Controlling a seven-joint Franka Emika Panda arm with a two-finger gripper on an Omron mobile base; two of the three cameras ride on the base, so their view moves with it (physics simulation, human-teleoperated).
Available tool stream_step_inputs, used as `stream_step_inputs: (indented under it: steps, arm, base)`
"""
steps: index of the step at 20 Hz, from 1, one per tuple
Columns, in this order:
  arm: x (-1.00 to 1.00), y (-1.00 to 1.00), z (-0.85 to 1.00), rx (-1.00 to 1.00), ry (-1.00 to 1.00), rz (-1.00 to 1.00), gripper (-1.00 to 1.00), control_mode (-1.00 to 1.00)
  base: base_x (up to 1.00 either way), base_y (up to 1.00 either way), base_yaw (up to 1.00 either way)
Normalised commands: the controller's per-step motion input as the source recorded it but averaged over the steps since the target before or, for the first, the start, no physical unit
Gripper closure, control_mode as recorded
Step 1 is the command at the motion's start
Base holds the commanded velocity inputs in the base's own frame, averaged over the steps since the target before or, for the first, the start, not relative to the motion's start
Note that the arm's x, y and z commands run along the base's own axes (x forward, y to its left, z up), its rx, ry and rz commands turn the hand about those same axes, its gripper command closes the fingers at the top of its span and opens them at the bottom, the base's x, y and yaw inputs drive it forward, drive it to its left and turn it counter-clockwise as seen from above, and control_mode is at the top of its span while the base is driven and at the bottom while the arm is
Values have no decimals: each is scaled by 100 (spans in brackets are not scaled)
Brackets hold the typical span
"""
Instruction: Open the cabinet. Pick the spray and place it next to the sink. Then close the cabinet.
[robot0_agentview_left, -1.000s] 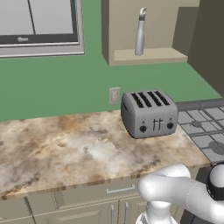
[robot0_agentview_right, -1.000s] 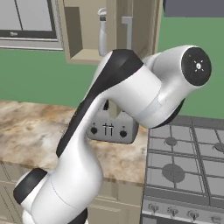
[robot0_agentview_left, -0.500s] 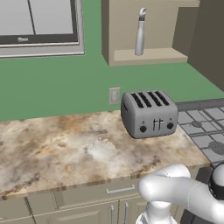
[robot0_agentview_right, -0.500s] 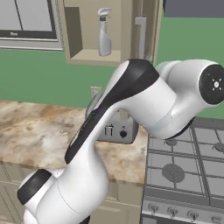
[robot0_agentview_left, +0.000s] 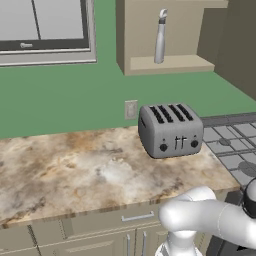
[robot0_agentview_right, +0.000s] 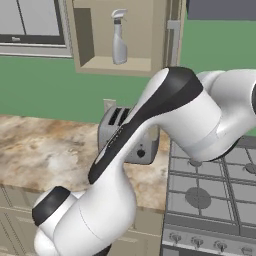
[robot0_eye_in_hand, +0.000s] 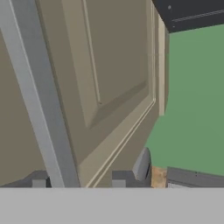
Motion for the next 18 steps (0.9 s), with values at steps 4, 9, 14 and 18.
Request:
stream_step_inputs:
  steps: [4,9,14,18]
  arm:
    - [0,0,0,0,0,0,-100,-100]
    - [-15,0,-6,0,2,0,-100,-100]
    - [-61,0,-26,0,10,1,-100,-100]
    - [-47,0,-12,-5,5,0,-100,-100]
  base:
    - [0,0,0]
    - [0,0,0]
    - [0,0,0]
    - [0,0,0]
